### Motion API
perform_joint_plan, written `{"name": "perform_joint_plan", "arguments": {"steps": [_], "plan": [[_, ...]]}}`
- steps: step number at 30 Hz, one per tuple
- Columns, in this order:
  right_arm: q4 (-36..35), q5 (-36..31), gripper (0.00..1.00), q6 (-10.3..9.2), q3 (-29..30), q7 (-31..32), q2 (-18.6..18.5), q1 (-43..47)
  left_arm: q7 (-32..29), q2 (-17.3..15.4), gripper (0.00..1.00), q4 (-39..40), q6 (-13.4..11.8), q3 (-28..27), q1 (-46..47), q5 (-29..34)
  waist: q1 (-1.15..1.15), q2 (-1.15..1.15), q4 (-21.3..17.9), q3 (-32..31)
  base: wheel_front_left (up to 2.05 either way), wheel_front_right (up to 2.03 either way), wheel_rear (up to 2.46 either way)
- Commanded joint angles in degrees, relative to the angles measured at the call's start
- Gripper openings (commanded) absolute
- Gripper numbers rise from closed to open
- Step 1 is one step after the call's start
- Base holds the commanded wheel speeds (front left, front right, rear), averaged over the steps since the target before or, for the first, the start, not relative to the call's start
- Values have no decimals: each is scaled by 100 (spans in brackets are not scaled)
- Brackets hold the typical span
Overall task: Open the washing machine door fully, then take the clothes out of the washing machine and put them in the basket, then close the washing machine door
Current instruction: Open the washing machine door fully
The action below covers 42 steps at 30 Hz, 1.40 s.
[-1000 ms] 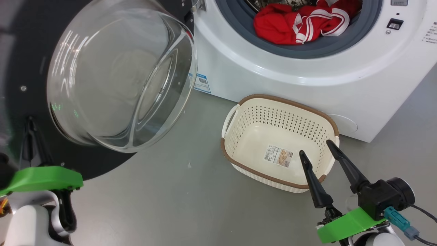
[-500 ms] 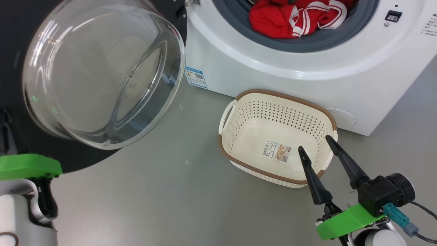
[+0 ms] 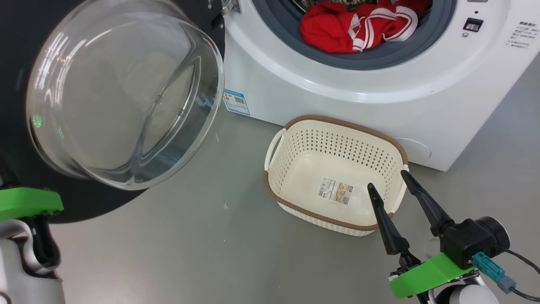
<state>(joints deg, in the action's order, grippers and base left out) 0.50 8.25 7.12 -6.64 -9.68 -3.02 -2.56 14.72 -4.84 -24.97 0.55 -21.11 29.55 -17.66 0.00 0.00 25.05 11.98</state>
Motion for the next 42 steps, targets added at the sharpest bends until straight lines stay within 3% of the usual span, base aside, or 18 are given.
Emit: {"name": "perform_joint_plan", "arguments": {"steps": [1, 2, 3, 11, 21, 28, 35, 42], "plan": [[-94, 90, 100, 36, -180, -90, 14, -160, 28, -190, 47, 385, 53, -210, -107, 114, 0, 0, -48, -62, 0, 0, 0], [-73, 111, 100, 36, -184, -111, 14, -159, 28, -137, 84, 555, 84, -206, -179, 145, 0, 0, -66, -85, 0, 0, 0], [-57, 133, 100, 36, -182, -132, 14, -160, 28, -93, 99, 725, 108, -203, -248, 171, 0, 0, -83, -101, 0, 0, 0], [74, 266, 100, 36, -121, -287, 14, -194, 28, 98, 100, 1892, 392, 118, -693, 266, 0, 0, -260, -219, 0, 0, 0], [289, 403, 100, 36, 179, -483, 14, -271, -129, 171, 100, 2801, 609, 1201, -1333, 46, 0, 0, -763, -392, 0, 0, 0], [353, 397, 100, 36, 437, -525, 14, -335, -236, 15, 100, 2609, 677, 1806, -1592, -293, 0, 0, -1221, -450, 0, 0, 0], [252, 421, 100, 36, 651, -530, 14, -291, -209, -27, 100, 2316, 687, 1992, -1707, -686, 0, 0, -1678, -573, 0, 0, 0], [170, 459, 100, 36, 827, -530, 14, -143, -180, -137, 100, 2185, 578, 2090, -1903, -452, 0, 0, -2070, -749, 0, 0, 0]]}}
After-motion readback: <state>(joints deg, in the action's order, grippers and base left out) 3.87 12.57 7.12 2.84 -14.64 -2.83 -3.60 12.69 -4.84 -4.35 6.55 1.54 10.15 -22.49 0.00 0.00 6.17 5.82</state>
